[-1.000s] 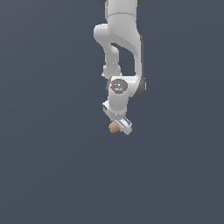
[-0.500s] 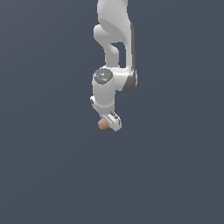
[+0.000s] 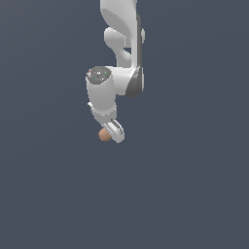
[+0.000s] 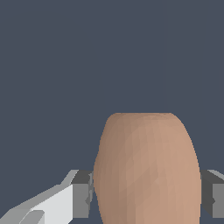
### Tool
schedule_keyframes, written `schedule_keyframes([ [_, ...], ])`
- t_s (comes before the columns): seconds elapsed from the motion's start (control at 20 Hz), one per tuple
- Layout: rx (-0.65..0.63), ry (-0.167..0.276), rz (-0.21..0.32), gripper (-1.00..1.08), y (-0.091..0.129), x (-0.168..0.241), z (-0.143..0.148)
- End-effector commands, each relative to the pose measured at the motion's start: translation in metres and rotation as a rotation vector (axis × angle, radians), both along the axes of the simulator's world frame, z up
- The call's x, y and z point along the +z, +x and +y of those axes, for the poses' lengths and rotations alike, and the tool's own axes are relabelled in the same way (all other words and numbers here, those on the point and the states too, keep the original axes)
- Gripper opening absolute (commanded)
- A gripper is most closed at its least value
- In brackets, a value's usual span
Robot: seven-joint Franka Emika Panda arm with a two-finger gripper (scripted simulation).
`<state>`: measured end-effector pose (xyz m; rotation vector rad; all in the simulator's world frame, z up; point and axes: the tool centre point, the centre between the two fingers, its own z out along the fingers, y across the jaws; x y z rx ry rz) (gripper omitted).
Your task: Pick up the object and move it to a goal position.
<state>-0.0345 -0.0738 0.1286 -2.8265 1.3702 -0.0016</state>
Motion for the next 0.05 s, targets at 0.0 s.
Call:
schedule_keyframes([
  [0.0, 0.002, 0.0, 0.001, -1.0, 0.0007, 0.001, -0.001],
])
